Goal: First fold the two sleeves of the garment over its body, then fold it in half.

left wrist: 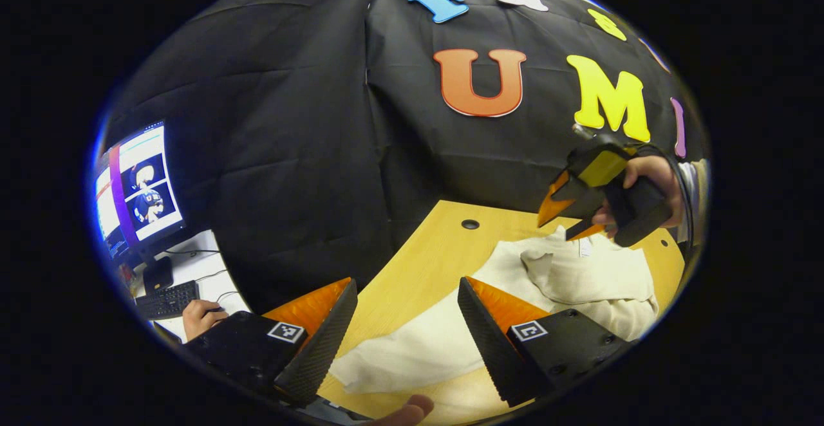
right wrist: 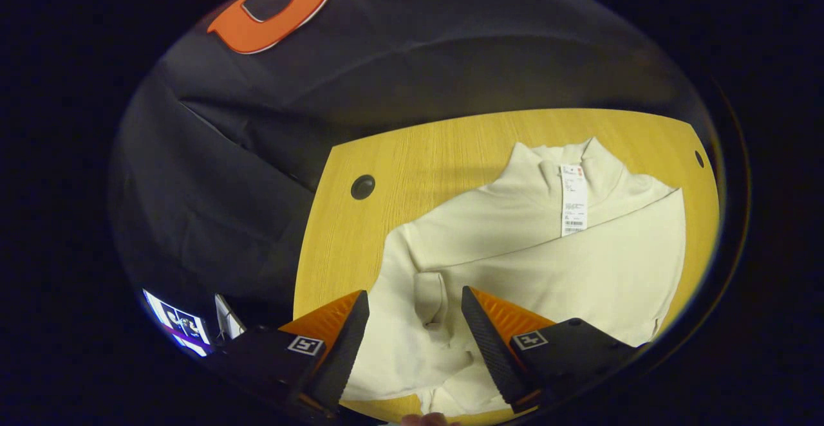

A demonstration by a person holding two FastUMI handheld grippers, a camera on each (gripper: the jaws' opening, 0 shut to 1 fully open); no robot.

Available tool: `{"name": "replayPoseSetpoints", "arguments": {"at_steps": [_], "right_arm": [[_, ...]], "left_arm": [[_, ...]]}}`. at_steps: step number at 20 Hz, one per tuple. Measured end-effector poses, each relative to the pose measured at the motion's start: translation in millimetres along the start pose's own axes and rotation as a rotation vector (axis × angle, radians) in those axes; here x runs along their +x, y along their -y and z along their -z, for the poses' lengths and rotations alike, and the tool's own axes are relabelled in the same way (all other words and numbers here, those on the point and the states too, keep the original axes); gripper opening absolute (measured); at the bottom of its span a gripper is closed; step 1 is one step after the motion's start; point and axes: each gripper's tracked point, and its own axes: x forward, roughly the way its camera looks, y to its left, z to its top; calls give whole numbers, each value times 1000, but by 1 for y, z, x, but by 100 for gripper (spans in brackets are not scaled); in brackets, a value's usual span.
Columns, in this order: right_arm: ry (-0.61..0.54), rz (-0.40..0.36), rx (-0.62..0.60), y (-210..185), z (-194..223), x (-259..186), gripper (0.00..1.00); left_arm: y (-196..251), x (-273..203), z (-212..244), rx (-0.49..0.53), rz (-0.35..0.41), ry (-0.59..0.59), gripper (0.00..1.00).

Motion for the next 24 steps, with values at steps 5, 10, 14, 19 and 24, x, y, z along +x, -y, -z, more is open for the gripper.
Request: {"name": "replayPoseSetpoints", "arguments": {"at_steps": [5, 10, 14, 19, 24], "right_arm": [[215, 85, -136, 54, -44, -84, 94], [431, 112, -224, 108, -62, -206, 93], [546, 146, -310, 149, -53, -282, 96], [710, 163, -342, 188, -38, -369, 96], [784, 91, -285, 210, 1, -419, 97]], "left_arm": [[-10, -1, 18, 56, -37, -45, 100], [-30, -3, 64, -48, -119, -182, 100], [-48, -13, 103, -144, -221, -315, 100], [-51, -12, 146, -267, -276, -470, 100], [-50, -10, 181, -380, -330, -613, 100]]}}
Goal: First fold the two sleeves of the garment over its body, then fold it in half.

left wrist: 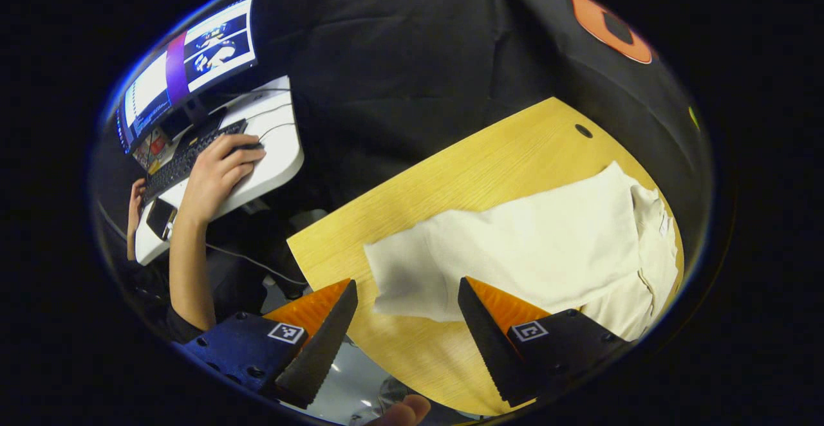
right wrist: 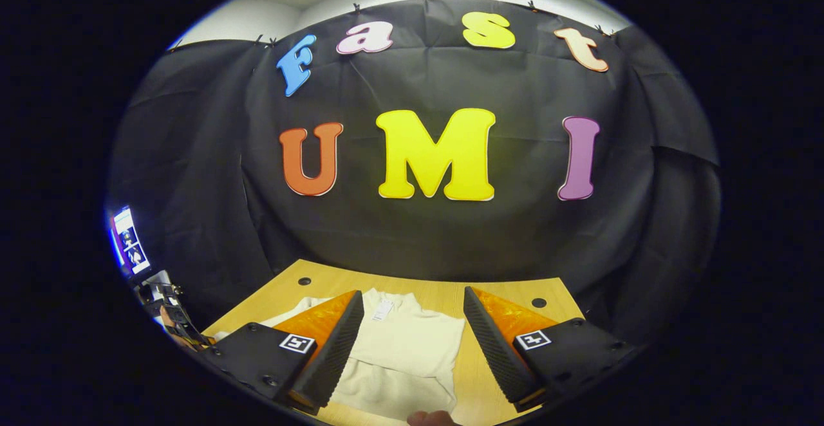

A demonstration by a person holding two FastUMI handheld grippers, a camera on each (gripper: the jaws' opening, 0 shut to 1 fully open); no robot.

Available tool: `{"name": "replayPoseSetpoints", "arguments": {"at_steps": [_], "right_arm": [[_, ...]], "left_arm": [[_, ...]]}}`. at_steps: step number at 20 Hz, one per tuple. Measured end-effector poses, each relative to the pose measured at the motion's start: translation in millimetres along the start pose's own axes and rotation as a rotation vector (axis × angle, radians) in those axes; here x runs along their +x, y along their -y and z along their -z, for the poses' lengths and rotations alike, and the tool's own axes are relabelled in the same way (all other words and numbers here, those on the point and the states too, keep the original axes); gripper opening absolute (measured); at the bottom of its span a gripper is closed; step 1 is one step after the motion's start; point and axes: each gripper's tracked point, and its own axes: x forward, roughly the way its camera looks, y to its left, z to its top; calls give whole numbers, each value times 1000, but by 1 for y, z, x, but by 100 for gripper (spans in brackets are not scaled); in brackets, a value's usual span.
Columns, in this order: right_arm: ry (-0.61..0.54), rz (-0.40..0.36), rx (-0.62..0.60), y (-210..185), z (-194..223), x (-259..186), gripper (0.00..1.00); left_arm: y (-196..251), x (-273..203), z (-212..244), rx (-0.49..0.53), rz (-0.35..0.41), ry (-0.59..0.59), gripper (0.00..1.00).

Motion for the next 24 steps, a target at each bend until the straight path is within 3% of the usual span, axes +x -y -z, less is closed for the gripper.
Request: {"name": "replayPoseSetpoints", "arguments": {"at_steps": [7, 12, 13, 16, 17, 18, 20, 21, 23, 24], "right_arm": [[-88, 21, -13, 19, 47, -19, 96], [-108, 15, -11, 7, 54, -18, 97], [-110, 16, -12, 6, 55, -17, 97], [-121, 15, -13, 1, 60, -15, 97], [-128, 15, -8, 1, 61, -15, 97], [-136, 15, -1, 0, 63, -16, 97], [-159, 14, 7, -1, 69, -17, 97], [-166, 13, 9, -1, 72, -17, 97], [-169, 19, 16, -1, 72, -16, 97], [-163, 20, 20, -1, 70, -17, 97]], "left_arm": [[-5, 24, -5, -142, -17, -157, 99], [-4, 32, -5, -142, -18, -268, 100], [-5, 33, -5, -141, -20, -283, 94], [-4, 35, -5, -100, -22, -303, 91], [-3, 37, -6, -84, -16, -303, 96], [-2, 36, -6, -78, -12, -306, 85], [-1, 36, -6, -82, -11, -310, 77], [1, 35, -6, -86, -6, -317, 78], [7, 37, -6, -87, 12, -330, 60], [11, 38, -7, -83, 28, -336, 39]]}}
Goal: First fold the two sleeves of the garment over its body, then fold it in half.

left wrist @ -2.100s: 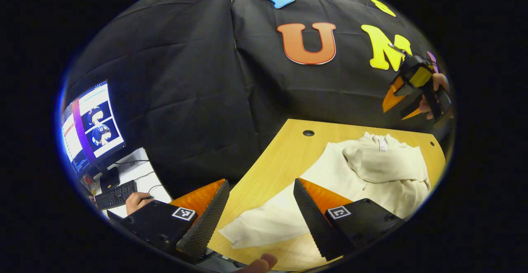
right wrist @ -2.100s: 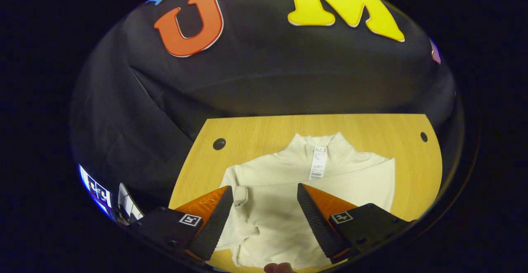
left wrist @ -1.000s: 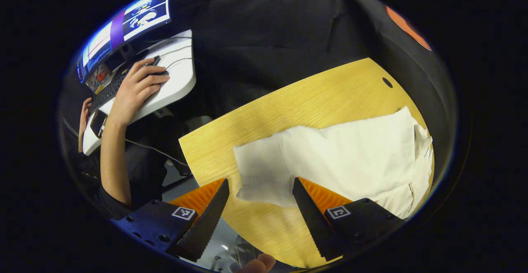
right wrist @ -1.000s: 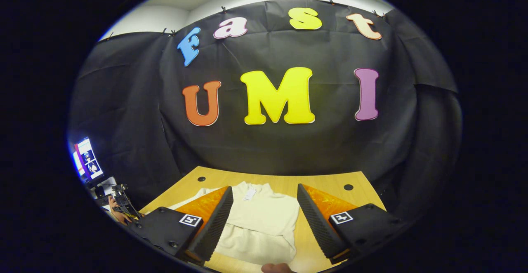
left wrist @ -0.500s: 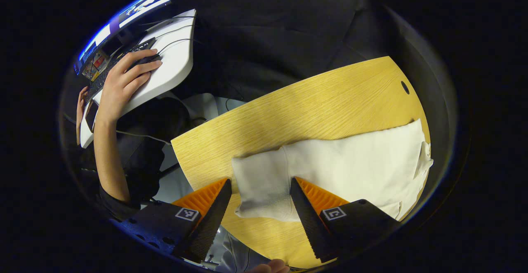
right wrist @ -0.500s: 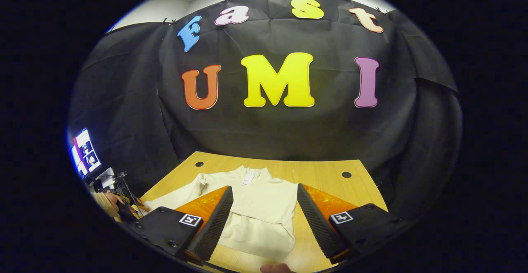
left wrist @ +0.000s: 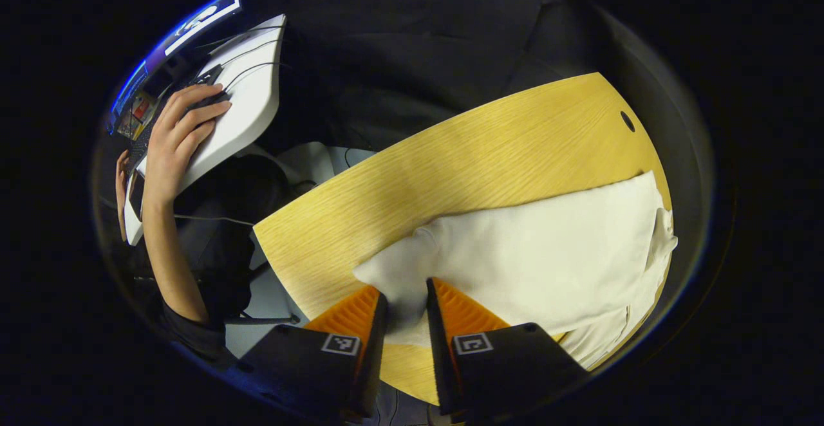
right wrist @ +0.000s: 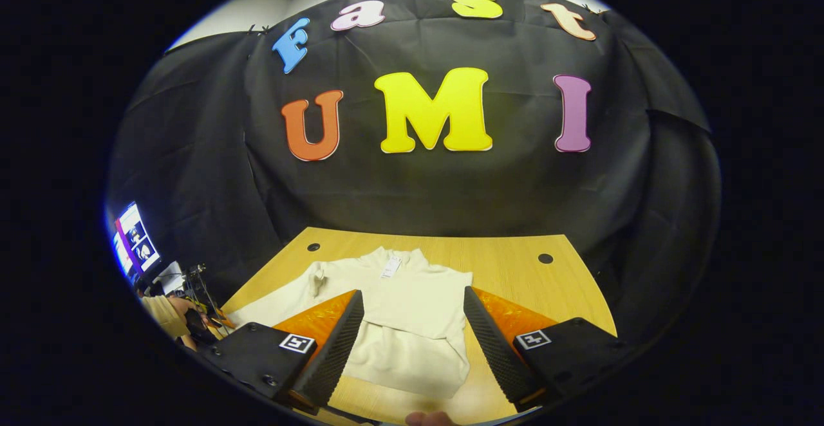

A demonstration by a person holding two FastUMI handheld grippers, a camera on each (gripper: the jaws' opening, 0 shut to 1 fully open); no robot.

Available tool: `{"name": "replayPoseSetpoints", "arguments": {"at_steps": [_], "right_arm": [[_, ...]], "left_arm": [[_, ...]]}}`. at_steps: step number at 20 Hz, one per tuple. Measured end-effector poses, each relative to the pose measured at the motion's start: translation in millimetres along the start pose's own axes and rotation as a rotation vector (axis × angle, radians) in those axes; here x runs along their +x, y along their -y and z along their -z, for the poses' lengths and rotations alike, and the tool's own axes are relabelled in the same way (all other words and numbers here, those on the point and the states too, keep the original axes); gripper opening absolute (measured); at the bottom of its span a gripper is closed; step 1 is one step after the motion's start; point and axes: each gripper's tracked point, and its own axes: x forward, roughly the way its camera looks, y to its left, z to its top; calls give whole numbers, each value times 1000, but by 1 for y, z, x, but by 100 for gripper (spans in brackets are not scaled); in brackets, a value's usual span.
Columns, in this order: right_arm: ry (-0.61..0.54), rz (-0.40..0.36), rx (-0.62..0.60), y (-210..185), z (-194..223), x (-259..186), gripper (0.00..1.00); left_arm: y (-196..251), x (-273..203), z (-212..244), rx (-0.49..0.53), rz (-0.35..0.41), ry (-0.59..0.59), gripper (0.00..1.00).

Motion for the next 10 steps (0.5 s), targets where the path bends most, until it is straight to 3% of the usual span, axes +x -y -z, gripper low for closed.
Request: {"name": "replayPoseSetpoints", "arguments": {"at_steps": [1, 2, 4, 10], "right_arm": [[5, 6, 4, 2, -1, 0, 97], [8, 13, 5, 2, -1, -2, 97], [10, 21, -9, 4, -1, -2, 97], [47, 28, -16, 22, -10, -11, 96]], "left_arm": [[4, -1, 0, 9, 10, -9, 32], [6, -2, 0, 25, 15, -13, 17], [8, -5, -3, 40, 17, -7, 8], [35, -50, -24, 62, 23, 42, 7]]}}
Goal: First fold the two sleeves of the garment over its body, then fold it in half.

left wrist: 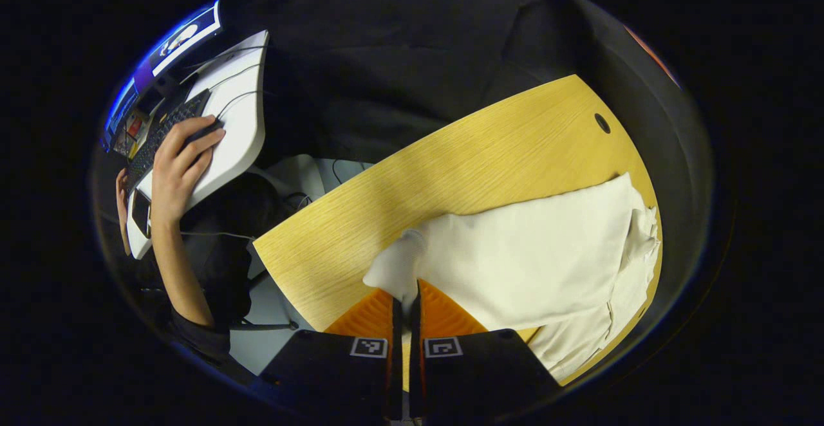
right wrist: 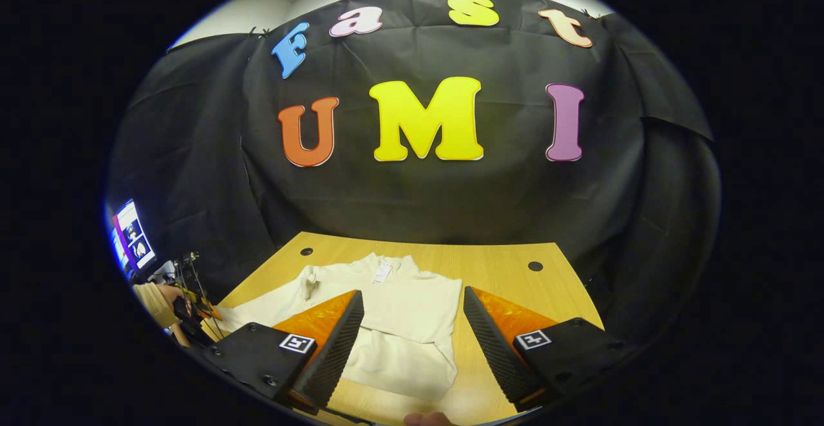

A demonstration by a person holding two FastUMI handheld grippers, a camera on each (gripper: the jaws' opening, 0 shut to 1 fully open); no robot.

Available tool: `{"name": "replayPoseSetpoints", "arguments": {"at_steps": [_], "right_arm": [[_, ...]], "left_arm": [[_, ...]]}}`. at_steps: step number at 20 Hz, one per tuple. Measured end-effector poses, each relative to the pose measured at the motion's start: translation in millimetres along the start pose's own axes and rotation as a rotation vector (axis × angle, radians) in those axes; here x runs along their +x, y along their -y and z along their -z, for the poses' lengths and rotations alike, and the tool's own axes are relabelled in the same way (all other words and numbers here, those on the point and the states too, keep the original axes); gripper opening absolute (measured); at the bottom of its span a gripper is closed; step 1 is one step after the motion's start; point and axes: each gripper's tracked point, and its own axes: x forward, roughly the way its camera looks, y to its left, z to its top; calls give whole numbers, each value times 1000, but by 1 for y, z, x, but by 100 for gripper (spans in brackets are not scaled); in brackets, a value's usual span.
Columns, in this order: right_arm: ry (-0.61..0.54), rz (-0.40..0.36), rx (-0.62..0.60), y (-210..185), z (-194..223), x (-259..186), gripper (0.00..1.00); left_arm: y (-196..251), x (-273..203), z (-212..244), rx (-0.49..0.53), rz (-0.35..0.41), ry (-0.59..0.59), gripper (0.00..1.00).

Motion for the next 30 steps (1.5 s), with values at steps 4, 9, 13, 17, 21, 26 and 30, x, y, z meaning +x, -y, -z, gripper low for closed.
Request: {"name": "replayPoseSetpoints", "arguments": {"at_steps": [4, 9, 13, 17, 21, 26, 30], "right_arm": [[13, -1, 31, 12, -3, 2, 97], [86, 23, 42, 35, -26, 1, 96], [165, 61, 40, 56, -46, -12, 96], [201, 91, 59, 78, -48, -19, 96], [199, 159, 80, 112, -42, -28, 96], [197, 258, 50, 112, -36, -65, 96], [181, 311, 6, 122, -25, -87, 96]], "left_arm": [[55, -40, -27, 100, 48, 61, 7], [147, -81, -37, 270, 118, 111, 7], [232, -102, -24, 402, 183, 122, 7], [303, -107, -6, 518, 218, 124, 7], [370, -104, 24, 619, 255, 114, 7], [459, -93, 76, 740, 319, 106, 7], [513, -86, 131, 817, 359, 53, 7]]}}
